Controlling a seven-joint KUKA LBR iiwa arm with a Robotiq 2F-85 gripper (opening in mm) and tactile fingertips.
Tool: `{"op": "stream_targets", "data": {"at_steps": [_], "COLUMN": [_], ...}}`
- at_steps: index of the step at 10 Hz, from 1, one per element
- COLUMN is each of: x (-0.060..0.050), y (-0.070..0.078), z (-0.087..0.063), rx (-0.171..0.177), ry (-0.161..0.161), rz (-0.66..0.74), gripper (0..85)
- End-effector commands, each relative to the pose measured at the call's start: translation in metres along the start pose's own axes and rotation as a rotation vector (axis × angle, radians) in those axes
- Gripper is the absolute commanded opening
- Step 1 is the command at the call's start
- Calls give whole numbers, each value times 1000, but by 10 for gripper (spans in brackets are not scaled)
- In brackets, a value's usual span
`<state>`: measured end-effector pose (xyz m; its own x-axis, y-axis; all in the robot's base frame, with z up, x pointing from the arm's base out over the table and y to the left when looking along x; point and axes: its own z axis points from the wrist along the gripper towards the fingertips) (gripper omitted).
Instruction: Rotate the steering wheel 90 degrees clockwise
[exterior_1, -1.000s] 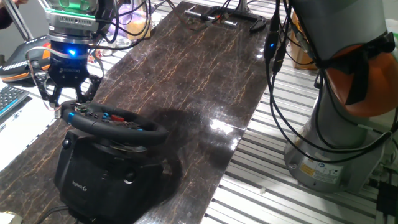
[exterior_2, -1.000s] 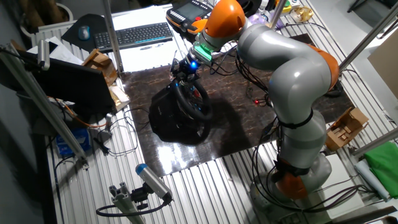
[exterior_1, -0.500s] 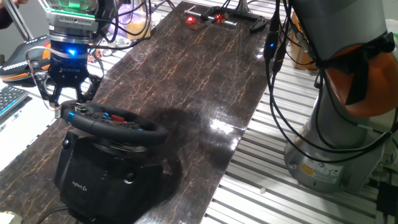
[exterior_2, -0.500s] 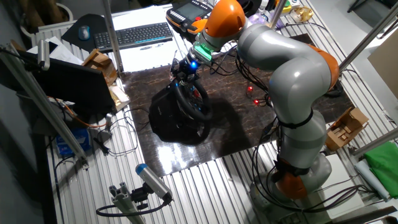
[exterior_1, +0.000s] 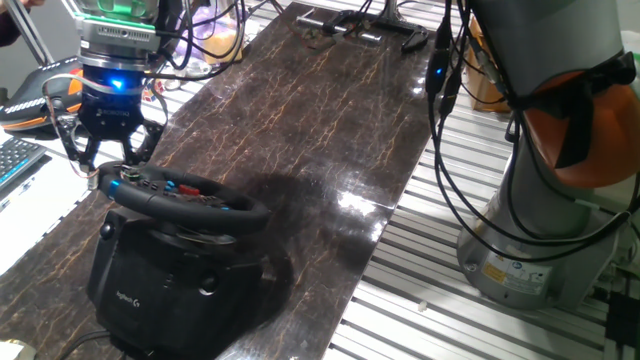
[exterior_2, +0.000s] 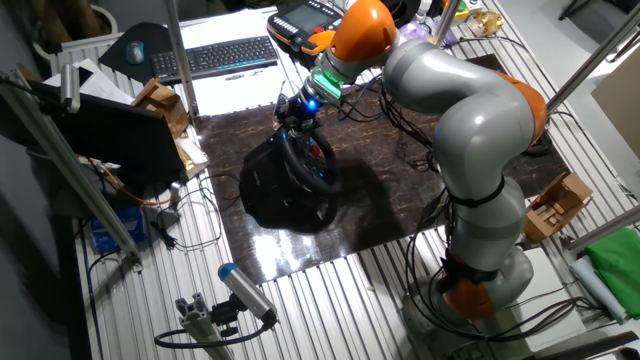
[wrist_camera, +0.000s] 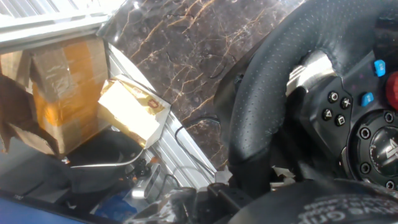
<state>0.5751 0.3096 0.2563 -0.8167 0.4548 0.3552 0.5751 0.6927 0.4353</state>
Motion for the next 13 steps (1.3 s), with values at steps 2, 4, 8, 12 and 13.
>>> {"op": "stream_targets", "data": {"at_steps": [2, 4, 8, 12, 13], "x": [0, 0, -2, -9, -10], "y": [0, 0, -1, -4, -5], "z": [0, -1, -2, -5, -6], "rx": [-1, 3, 9, 19, 25], "ry": [-4, -11, -21, -24, -30], "rz": [4, 10, 12, 11, 16], "gripper": [287, 427, 467, 373, 423]}}
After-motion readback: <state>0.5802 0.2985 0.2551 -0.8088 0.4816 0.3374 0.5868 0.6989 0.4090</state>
